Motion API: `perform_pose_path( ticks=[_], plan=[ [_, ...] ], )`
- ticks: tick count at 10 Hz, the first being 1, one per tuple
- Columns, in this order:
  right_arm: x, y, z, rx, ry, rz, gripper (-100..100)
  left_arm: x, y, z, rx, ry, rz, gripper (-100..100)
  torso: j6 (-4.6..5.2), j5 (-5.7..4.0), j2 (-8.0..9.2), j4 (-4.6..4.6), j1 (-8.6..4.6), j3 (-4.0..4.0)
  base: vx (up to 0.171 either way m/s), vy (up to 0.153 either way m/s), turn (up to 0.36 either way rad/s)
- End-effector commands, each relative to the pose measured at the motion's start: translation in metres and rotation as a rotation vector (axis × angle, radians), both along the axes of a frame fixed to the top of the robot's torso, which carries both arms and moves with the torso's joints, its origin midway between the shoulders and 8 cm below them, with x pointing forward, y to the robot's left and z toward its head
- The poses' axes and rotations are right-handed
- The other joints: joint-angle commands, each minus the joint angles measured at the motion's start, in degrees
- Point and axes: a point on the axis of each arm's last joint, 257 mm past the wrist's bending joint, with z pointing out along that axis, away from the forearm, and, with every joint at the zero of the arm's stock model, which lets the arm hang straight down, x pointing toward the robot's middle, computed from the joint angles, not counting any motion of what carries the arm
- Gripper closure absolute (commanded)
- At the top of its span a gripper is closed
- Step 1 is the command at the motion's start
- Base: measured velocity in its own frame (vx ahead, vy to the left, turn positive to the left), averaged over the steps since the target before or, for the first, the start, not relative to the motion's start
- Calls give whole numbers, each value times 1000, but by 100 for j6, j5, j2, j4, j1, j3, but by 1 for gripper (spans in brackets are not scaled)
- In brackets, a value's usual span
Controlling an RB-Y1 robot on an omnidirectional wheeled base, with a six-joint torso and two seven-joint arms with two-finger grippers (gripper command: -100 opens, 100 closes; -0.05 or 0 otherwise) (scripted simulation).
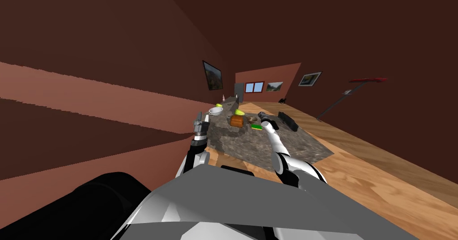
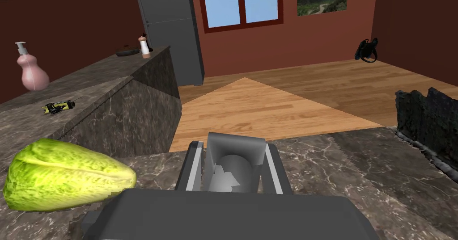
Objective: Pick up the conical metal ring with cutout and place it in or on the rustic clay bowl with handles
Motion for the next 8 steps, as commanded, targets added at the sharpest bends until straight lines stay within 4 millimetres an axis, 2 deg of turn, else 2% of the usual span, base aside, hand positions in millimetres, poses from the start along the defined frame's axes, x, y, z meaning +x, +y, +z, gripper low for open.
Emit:
perform_pose_path(
  ticks=[1,3,4,6,8],
  plan=[
    [7,39,-11,7,33,55,100,0,0,0,0,0,0,0,0,0,0,0,0,0,75,12,-130],
    [7,39,-11,7,33,55,100,0,0,0,0,0,0,0,-3,0,4,-1,1,1,39,24,-23],
    [8,77,-23,31,54,102,100,0,0,0,0,0,0,0,-1,-1,15,1,-6,7,31,11,-105],
    [7,107,-30,56,67,135,100,0,0,0,0,0,0,0,-11,-3,15,0,-1,7,31,9,-30],
    [7,104,-32,53,66,132,100,0,0,0,0,0,0,0,-6,-6,24,6,-11,14,5,2,5]
  ],
)
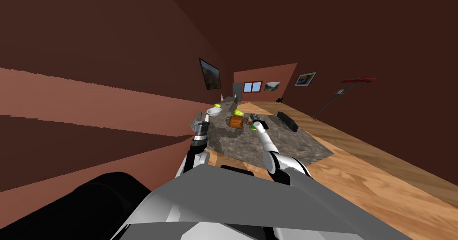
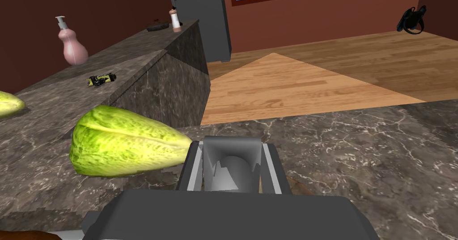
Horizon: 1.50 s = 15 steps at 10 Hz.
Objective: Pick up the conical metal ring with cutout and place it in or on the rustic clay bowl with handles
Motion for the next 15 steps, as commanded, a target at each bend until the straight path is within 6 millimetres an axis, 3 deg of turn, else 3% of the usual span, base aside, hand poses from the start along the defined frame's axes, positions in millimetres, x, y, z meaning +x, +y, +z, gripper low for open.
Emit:
perform_pose_path(
  ticks=[1,5,6,7,12,15],
  plan=[
    [0,0,0,0,0,0,-100,0,0,0,0,0,0,0,0,0,0,0,0,0,0,0,0],
    [0,0,0,0,0,0,-100,0,0,0,0,0,0,0,1,-1,5,1,-6,3,0,0,0],
    [0,0,0,0,0,0,0,0,0,0,0,0,0,0,1,-1,5,1,-6,3,0,0,0],
    [7,-1,11,0,-1,16,-100,0,0,0,0,0,0,0,1,-1,5,1,-6,3,-17,45,-119],
    [20,-4,36,0,-5,48,-100,0,0,0,0,0,0,0,1,4,10,3,16,6,-16,60,-72],
    [32,-6,61,1,-9,80,-100,0,0,0,0,0,0,0,-1,5,12,3,21,8,-25,71,-97]
  ],
)
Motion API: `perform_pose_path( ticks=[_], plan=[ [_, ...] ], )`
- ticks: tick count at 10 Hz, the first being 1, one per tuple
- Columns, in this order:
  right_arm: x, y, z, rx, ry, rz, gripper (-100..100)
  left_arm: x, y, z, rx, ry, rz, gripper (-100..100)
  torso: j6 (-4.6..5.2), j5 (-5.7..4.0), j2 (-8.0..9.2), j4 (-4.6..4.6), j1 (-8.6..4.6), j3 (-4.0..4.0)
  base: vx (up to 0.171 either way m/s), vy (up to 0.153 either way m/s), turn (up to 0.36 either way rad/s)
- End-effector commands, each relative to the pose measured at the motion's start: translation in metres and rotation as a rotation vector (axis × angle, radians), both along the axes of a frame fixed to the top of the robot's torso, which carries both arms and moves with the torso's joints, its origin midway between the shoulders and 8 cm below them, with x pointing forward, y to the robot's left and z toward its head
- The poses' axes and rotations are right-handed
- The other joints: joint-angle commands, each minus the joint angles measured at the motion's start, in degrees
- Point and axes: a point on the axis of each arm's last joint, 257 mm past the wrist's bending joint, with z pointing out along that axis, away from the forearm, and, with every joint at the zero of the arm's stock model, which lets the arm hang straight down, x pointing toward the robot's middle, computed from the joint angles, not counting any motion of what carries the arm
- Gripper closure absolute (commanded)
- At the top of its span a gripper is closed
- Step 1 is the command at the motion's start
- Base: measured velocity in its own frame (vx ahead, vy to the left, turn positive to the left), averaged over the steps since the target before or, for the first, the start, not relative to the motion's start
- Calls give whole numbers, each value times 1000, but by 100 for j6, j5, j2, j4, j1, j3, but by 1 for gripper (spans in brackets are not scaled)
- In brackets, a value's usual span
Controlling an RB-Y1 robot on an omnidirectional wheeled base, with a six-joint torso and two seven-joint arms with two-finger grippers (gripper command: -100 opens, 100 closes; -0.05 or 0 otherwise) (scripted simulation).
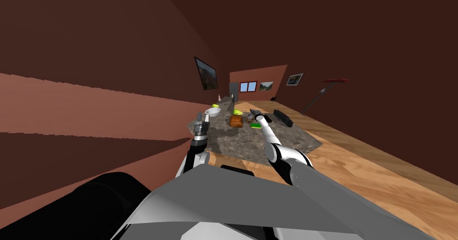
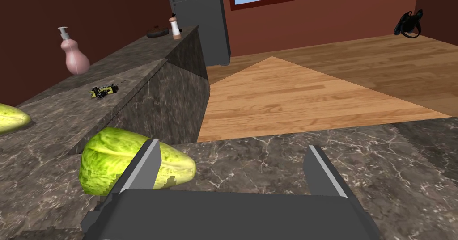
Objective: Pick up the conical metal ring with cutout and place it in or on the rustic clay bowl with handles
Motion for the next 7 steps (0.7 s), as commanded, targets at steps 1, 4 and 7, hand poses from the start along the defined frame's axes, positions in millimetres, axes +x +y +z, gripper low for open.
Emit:
perform_pose_path(
  ticks=[1,4,7],
  plan=[
    [0,0,0,0,0,0,-100,0,0,0,0,0,0,0,0,0,0,0,0,0,-15,28,-28],
    [0,0,1,1,0,2,0,0,0,0,0,0,0,0,-1,-5,-9,-3,-20,-5,-1,2,2],
    [0,0,1,1,0,2,0,0,0,0,0,0,0,0,-1,-6,-10,-3,-22,-6,0,0,0]
  ],
)
